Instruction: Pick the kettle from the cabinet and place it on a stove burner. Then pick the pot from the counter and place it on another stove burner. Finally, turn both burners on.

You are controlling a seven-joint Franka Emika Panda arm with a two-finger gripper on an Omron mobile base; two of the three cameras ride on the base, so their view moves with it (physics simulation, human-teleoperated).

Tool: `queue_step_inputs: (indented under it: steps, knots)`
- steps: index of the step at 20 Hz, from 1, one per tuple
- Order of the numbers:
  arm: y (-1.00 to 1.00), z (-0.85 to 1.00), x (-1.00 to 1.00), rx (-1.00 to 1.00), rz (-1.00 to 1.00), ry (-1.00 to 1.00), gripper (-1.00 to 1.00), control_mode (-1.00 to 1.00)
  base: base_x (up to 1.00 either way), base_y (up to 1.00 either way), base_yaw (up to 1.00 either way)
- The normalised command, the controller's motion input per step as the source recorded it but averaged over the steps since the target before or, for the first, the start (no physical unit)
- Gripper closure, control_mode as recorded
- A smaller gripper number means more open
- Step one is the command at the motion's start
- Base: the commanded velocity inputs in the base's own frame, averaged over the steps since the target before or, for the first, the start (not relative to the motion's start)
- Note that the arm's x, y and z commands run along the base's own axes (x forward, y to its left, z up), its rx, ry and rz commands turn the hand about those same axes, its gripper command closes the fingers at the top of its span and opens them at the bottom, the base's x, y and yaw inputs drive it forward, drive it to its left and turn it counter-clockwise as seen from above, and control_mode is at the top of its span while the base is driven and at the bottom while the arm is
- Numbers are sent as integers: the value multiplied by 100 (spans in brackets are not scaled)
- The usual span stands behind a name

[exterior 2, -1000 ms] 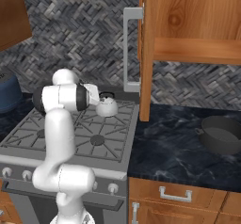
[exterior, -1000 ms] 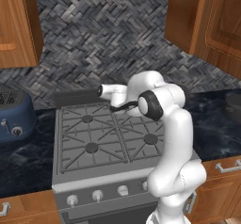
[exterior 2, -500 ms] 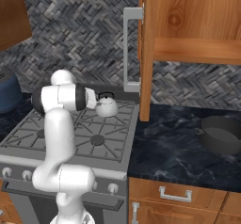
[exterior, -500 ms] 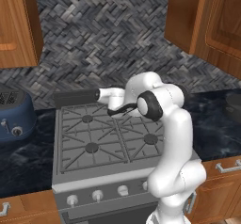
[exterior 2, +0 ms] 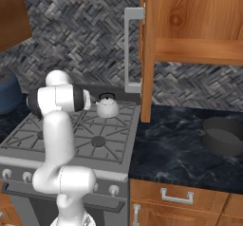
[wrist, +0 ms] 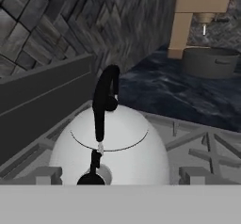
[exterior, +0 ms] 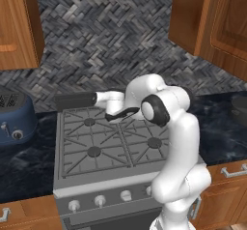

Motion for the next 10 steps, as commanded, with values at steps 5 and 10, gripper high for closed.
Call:
queue_step_inputs:
  steps: [5, 10]
  knots:
    - [16, 13, -43, 0, -3, -3, -100, -100, 0, 0, 0]
    - [0, 39, -59, 0, 0, -3, -100, -100, 0, 0, 0]
